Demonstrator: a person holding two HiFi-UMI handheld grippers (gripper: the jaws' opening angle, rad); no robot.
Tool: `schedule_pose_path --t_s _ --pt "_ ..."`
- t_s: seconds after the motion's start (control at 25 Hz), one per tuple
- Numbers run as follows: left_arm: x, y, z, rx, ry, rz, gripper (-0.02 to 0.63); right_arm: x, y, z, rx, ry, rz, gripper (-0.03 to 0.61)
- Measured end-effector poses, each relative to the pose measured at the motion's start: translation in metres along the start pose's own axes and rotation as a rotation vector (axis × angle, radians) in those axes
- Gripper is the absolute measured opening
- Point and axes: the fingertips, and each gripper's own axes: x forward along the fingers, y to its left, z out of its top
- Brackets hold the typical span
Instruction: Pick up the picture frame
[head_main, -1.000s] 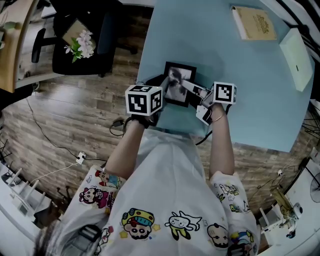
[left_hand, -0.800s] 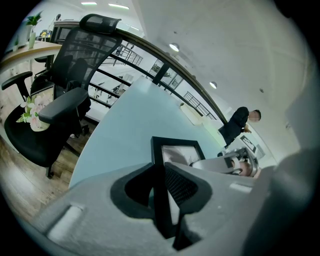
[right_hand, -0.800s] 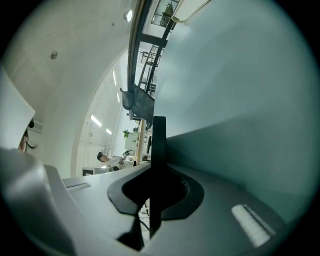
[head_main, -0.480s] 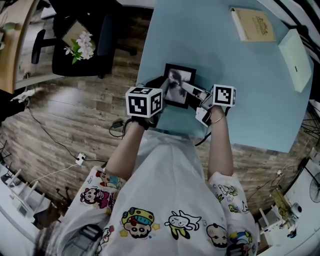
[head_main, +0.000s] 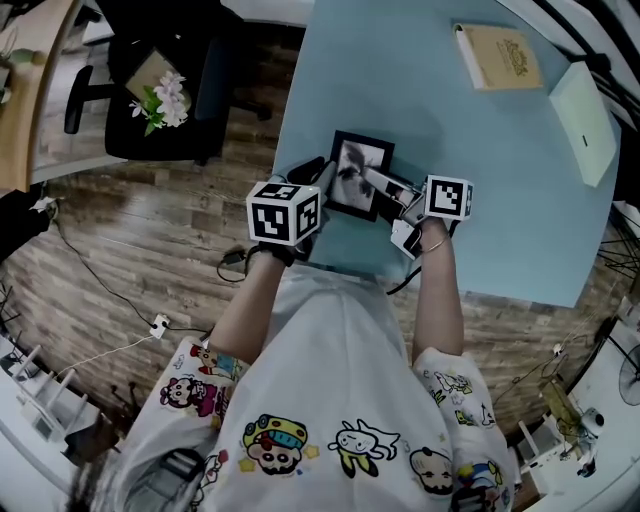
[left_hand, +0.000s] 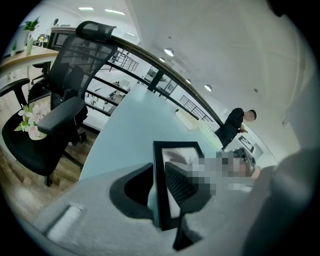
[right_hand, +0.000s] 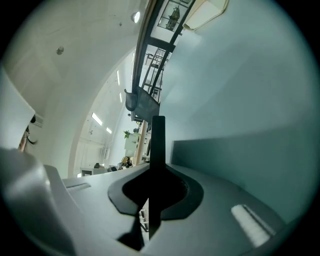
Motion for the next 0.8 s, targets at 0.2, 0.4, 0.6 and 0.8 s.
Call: schedule_pose_path --t_s 0.2,0.4,0.6,0.8 --pt "-0.009 -0.008 0.022 0.026 -0.045 -0.014 0.072 -0.006 0.014 0.012 -0.040 -0.031 0.002 0.038" --pt "-0.019 -0.020 0.044 0.081 -0.091 -0.026 0.072 -0.014 0.031 0.021 -0.111 -0.050 -0.019 0.038" --pt "-0.033 -0.036 0.065 0.128 -0.142 -0.042 0.072 -0.027 0.052 0.026 -0.158 -0.090 -0.017 0.038" --pt "-0.050 -0.054 0.084 0.183 -0.193 -0.057 0.072 -0.048 0.070 0.035 -0.251 -0.139 -0.062 0.038"
